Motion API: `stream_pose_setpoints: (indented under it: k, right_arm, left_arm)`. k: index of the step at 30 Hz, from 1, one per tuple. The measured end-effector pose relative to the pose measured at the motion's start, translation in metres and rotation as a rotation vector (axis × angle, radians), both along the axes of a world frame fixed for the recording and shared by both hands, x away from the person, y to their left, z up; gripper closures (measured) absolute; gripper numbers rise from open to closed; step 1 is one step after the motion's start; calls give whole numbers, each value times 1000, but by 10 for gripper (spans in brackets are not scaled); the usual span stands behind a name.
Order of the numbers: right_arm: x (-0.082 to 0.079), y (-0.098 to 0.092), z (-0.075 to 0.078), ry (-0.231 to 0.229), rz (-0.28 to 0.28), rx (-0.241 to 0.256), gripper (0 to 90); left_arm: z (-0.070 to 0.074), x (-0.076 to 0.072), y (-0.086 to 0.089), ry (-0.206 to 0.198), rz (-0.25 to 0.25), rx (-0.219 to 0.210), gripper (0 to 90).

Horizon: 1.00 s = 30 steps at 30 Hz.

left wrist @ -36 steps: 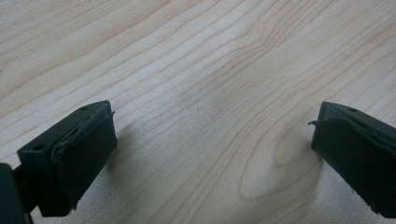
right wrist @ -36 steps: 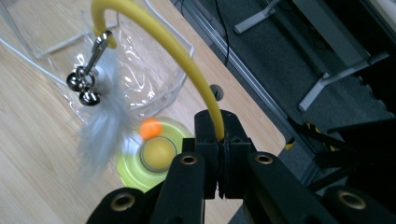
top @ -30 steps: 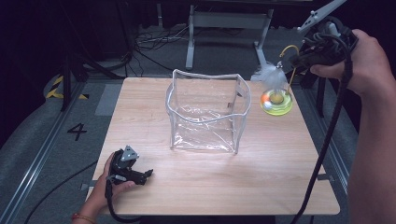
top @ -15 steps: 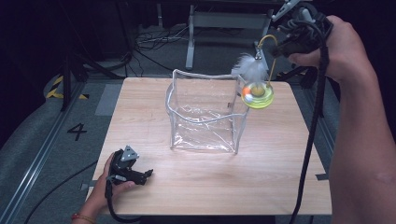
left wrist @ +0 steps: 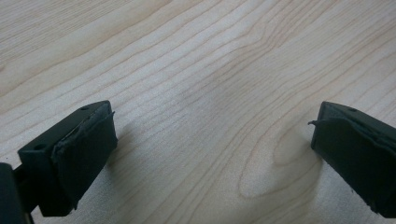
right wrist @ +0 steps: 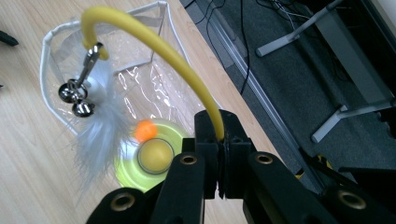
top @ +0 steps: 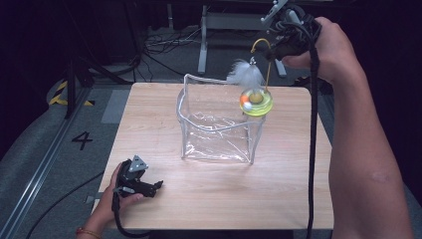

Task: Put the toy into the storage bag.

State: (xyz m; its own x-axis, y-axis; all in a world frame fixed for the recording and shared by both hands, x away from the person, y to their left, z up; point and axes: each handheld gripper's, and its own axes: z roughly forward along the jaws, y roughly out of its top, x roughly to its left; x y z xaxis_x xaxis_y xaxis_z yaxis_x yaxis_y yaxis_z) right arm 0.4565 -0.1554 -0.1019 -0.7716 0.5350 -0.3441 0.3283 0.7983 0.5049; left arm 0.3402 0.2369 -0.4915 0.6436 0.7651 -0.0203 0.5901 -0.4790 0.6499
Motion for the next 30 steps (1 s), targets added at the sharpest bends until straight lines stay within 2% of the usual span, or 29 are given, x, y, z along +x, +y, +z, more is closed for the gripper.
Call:
stream_pose_setpoints:
  k: [5,7,8,10,14,16,19,27,30]
  right_arm:
    - [8,9,-7,9,8,11,882]
    - [12,12,-11,9,3,0,882]
    - [14,13,-13,13,7,7,882]
    - [16,14,-16,18,8,10,881]
    - [24,18,-28,37,12,12,881]
    - [25,19,-35,57,33,20,881]
    - [28,20,-44,69,34,6,881]
    - [36,17,-85,135,44,-7,881]
    - [38,13,-105,167,40,-41,881]
  left_arm:
    - [0,0,0,7,3,-4,5]
    - [0,-1,0,6,4,-1,5]
    - [0,0,0,-10,7,5,5]
    - [0,0,0,-10,7,6,5]
    - [0,0,0,-4,3,6,5]
    - [0,0,0,-11,8,5,5]
    - [0,0,0,-3,5,3,5]
    - [0,-1,0,-13,10,4,5]
    - [0,0,0,-11,8,3,5]
